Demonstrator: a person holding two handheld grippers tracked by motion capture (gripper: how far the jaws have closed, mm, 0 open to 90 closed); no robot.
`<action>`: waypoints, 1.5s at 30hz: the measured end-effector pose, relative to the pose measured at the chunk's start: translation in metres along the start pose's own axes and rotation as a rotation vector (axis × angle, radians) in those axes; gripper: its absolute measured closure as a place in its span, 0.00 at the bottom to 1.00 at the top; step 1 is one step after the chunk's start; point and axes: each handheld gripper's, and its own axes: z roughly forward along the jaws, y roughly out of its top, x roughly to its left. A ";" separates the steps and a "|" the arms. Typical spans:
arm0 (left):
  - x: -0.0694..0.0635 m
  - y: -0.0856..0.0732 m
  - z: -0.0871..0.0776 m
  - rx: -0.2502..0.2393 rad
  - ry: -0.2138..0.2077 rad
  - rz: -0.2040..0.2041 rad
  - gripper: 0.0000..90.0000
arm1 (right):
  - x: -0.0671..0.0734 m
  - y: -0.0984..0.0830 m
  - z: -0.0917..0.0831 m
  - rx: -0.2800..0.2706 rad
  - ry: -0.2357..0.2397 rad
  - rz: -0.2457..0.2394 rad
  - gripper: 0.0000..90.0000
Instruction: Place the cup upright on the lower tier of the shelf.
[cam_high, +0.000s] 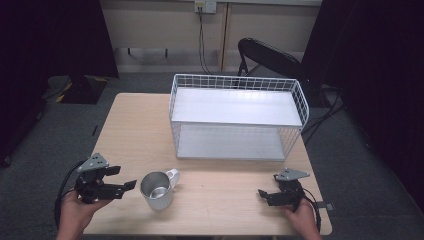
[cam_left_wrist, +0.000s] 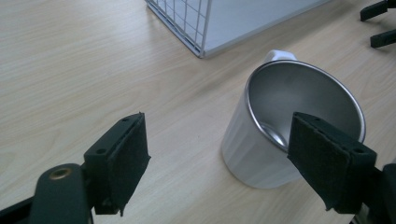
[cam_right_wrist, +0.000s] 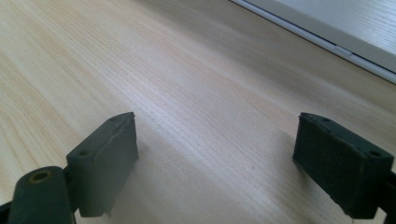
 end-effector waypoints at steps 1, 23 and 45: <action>-0.003 0.001 0.001 -0.004 -0.004 0.002 0.22 | 0.000 0.000 0.000 0.000 0.000 0.000 0.14; -0.011 0.000 0.025 -0.001 -0.039 -0.046 0.42 | 0.000 0.000 0.000 0.000 0.000 0.000 0.14; -0.018 -0.003 0.041 0.017 -0.044 -0.038 0.61 | 0.000 0.000 0.000 0.000 0.000 0.000 0.14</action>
